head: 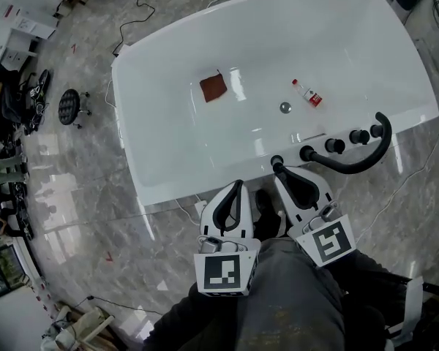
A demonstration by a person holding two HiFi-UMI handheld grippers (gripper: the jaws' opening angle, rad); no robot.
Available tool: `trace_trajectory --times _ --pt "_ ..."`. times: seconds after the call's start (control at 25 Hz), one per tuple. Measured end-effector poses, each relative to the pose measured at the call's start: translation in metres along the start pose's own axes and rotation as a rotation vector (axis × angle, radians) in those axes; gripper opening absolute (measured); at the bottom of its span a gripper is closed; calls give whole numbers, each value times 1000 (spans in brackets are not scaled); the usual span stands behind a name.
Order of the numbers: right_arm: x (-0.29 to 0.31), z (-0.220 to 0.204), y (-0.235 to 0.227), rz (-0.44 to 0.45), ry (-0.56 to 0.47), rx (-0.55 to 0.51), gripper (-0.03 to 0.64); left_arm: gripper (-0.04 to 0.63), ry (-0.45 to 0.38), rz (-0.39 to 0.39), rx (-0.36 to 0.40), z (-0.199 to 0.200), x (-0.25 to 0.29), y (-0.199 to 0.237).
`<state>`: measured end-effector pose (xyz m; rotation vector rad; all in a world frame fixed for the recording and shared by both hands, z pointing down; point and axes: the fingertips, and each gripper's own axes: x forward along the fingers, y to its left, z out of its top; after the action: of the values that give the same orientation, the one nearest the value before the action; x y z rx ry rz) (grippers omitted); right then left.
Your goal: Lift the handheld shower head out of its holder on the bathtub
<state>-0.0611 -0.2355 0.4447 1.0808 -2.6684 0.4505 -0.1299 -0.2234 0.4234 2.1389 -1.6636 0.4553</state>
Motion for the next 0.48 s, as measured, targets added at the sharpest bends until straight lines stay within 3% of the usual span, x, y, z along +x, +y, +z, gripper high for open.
trace_trajectory --times 0.28,0.48 --pt "19 -28 -14 8 16 -11 83 2 29 15 -12 -21 27 10" --pt "28 -45 -9 36 39 -188 114 2 25 25 -27 -37 40 18"
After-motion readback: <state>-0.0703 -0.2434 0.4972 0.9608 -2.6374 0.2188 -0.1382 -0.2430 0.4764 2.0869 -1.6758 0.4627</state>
